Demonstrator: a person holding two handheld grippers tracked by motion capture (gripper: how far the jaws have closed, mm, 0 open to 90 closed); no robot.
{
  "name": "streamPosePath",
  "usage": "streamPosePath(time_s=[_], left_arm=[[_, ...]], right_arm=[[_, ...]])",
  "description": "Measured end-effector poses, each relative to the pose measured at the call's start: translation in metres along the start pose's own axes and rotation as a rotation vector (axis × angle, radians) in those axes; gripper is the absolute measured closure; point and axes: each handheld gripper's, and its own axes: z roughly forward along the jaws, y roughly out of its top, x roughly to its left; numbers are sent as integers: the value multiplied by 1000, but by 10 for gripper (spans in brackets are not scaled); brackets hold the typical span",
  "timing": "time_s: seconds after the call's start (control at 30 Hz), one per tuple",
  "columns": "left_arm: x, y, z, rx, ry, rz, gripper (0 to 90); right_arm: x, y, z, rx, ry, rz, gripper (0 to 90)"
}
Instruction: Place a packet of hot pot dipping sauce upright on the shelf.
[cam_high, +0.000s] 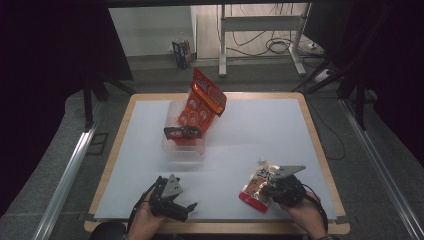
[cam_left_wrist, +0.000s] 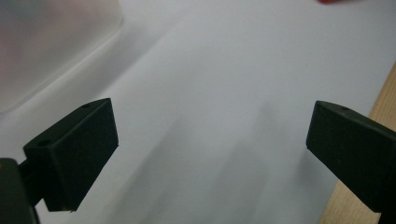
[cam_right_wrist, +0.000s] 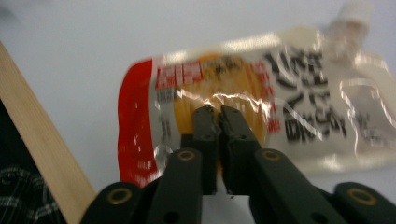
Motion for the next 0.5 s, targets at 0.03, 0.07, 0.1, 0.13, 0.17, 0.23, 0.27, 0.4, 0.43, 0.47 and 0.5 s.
streamPosePath(time_s=[0.03,0.07,0.1,0.13,0.17,0.23,0.27,0.4,0.43,0.47,0.5], left_arm=[[0,0,0,0,0,0,21],[0,0,0,1,0,0,21],[0,0,0,2,1,1,21],[0,0,0,2,1,1,21],[0,0,0,2,2,1,21],[0,0,1,4,1,2,21],[-1,0,1,6,0,4,21],[-2,0,2,10,0,11,21],[-2,1,2,11,0,11,21],[-2,1,3,12,-1,10,21],[-2,1,3,13,-1,9,21]], right_arm=[[0,-3,-1,11,-3,2,869],[0,-6,-1,17,-4,4,878],[1,-9,-1,28,-6,9,882],[1,-13,-2,33,-2,10,882],[1,-16,-2,46,-7,13,883],[2,-19,-3,51,-4,23,884],[2,-20,-3,50,0,22,884],[4,-18,0,43,20,11,885],[5,-17,1,40,19,6,885],[6,-16,2,38,19,5,886],[7,-15,3,34,22,8,886]])
